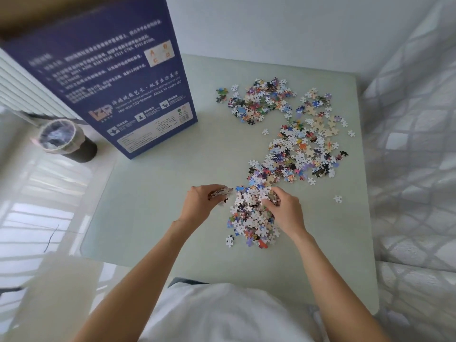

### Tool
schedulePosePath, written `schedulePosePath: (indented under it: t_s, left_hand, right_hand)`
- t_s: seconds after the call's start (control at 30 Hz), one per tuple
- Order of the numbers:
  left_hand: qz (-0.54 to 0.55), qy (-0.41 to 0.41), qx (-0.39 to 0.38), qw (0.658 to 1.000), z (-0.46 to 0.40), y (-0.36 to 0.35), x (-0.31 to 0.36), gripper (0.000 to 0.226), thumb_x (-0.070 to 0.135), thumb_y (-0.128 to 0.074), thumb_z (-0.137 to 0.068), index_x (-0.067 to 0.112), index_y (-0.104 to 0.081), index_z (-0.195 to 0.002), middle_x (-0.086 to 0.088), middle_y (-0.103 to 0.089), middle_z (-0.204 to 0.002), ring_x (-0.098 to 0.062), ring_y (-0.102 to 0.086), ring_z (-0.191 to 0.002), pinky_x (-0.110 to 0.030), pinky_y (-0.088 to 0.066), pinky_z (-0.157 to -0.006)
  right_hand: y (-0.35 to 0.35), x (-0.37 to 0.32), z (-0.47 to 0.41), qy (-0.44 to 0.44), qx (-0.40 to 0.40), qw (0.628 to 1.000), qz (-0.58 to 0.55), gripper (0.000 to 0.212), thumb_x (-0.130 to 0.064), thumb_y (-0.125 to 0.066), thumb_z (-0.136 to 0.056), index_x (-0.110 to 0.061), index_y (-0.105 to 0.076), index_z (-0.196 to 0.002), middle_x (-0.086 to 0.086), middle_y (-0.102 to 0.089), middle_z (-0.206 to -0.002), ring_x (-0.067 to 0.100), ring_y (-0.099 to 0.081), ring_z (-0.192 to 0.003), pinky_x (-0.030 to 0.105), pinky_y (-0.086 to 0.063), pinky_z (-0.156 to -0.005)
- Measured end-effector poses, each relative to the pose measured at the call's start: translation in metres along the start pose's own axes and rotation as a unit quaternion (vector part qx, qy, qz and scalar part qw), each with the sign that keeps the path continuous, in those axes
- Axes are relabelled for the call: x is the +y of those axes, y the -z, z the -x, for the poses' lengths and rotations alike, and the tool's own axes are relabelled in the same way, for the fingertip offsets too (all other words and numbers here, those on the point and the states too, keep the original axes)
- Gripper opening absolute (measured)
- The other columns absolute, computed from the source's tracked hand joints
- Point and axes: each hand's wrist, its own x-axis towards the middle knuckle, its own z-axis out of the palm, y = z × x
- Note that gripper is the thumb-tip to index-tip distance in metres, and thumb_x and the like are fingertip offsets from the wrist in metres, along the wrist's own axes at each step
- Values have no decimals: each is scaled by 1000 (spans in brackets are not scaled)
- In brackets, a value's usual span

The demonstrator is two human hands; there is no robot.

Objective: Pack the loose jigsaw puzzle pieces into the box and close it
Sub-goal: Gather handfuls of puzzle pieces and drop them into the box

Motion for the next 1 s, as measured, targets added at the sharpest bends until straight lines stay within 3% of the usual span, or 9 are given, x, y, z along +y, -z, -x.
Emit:
schedulePosePath:
  t_s: [0.17,0.23,0.3,0.43,0.5,0.63,0.8,0.9,1.0]
  left_hand:
    - [-1,-111,102,989,-9,84,25,24,17,-68,-84,19,-70,-108,7,-73,-92,-4,-67,-85,-10,-48,-74]
    - [-9,-173,175,969,-19,132,39,26,13,-70,-82,16,-71,-107,11,-70,-95,2,-64,-87,-12,-50,-78]
    - [-26,-219,255,941,-29,183,50,27,13,-70,-82,14,-70,-109,12,-66,-98,4,-63,-87,-11,-51,-77]
    - [-105,-256,377,884,-55,275,63,28,17,-65,-86,11,-67,-113,10,-61,-103,-2,-62,-88,-1,-45,-78]
    - [-117,-253,403,872,-72,310,61,27,18,-65,-87,13,-67,-113,3,-67,-105,-7,-65,-88,-12,-50,-81]
    - [-184,-235,376,877,-110,343,49,26,18,-64,-87,15,-69,-113,-5,-72,-99,-17,-69,-80,-25,-52,-77]
    - [-214,-138,278,926,-130,352,36,29,18,-57,-91,20,-63,-119,-4,-69,-111,-25,-66,-98,-32,-49,-86]
    - [-234,-124,252,931,-129,356,31,29,22,-52,-94,22,-60,-122,-4,-67,-114,-26,-65,-96,-32,-49,-80]
    - [-239,-113,232,936,-125,356,25,30,32,-48,-95,24,-60,-121,-3,-69,-105,-22,-64,-80,-29,-49,-68]
  right_hand:
    - [33,-58,-21,88,-15,991,-102,31,-33,-64,-84,-18,-61,-110,5,-70,-85,25,-66,-73,40,-55,-70]
    - [48,-95,-35,132,-39,979,-152,17,-31,-65,-82,-31,-60,-98,-3,-70,-84,16,-68,-76,30,-56,-69]
    - [60,-139,-52,168,-52,966,-191,21,-32,-66,-78,-31,-60,-99,-4,-70,-90,10,-68,-80,20,-54,-70]
    - [76,-226,-91,232,-63,940,-243,21,-19,-70,-78,-31,-60,-93,-2,-67,-94,7,-66,-81,17,-53,-72]
    - [82,-267,-109,283,-65,928,-234,20,-15,-69,-81,-29,-61,-93,-1,-68,-96,12,-67,-86,23,-56,-74]
    - [92,-339,-147,373,-39,911,-170,21,-17,-66,-85,-20,-60,-105,1,-66,-102,15,-64,-93,31,-56,-79]
    - [94,-401,-189,446,-32,893,-58,22,-21,-65,-86,-10,-61,-105,9,-67,-97,26,-65,-86,45,-52,-83]
    - [89,-422,-204,476,-33,879,17,21,-21,-63,-87,-13,-61,-106,5,-65,-92,25,-61,-82,42,-50,-80]
    - [79,-432,-212,488,-48,864,109,23,-25,-60,-89,-19,-60,-112,-1,-65,-94,18,-59,-84,34,-46,-76]
